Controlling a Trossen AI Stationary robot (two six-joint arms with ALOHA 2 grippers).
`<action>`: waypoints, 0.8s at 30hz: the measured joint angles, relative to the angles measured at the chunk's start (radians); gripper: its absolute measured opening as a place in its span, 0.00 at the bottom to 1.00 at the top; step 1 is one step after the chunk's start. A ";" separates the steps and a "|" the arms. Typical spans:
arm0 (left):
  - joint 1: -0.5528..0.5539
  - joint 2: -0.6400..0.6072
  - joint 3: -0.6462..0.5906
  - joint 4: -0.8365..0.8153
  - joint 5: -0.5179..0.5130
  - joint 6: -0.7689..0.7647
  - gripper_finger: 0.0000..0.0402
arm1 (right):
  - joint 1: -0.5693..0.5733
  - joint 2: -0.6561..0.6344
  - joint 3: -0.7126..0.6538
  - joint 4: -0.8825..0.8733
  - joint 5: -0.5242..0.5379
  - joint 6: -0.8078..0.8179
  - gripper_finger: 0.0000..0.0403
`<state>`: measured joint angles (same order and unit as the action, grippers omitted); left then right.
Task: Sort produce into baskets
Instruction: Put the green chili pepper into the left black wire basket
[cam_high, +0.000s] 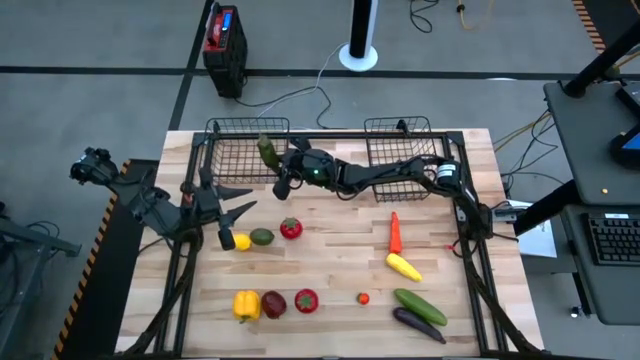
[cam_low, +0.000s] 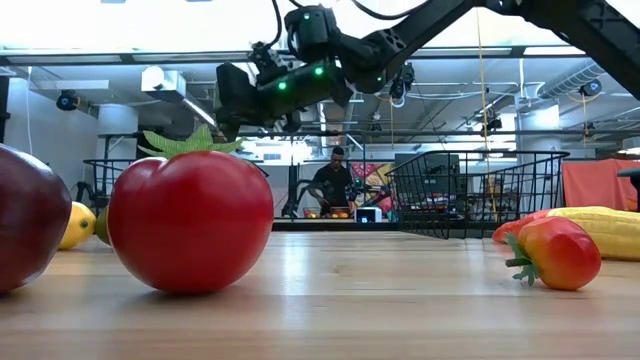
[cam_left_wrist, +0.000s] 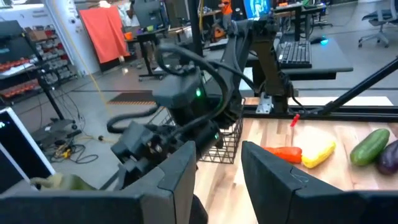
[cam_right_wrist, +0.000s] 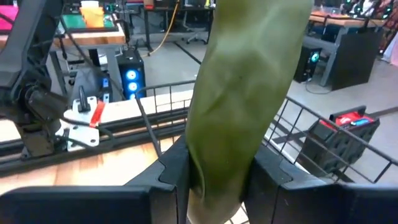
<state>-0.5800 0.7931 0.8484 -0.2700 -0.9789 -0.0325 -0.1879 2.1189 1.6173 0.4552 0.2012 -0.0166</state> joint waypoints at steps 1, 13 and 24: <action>0.000 0.000 0.004 0.001 0.000 0.007 0.29 | 0.000 0.001 0.000 -0.002 0.000 -0.003 0.25; 0.000 0.004 0.008 -0.001 0.000 0.017 0.29 | 0.000 0.045 -0.001 0.004 0.011 -0.055 0.25; 0.000 0.004 0.008 -0.001 -0.001 0.018 0.29 | -0.007 0.045 -0.001 0.015 0.044 -0.065 0.25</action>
<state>-0.5800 0.7967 0.8562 -0.2710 -0.9794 -0.0141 -0.1947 2.1635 1.6165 0.4700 0.2450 -0.0817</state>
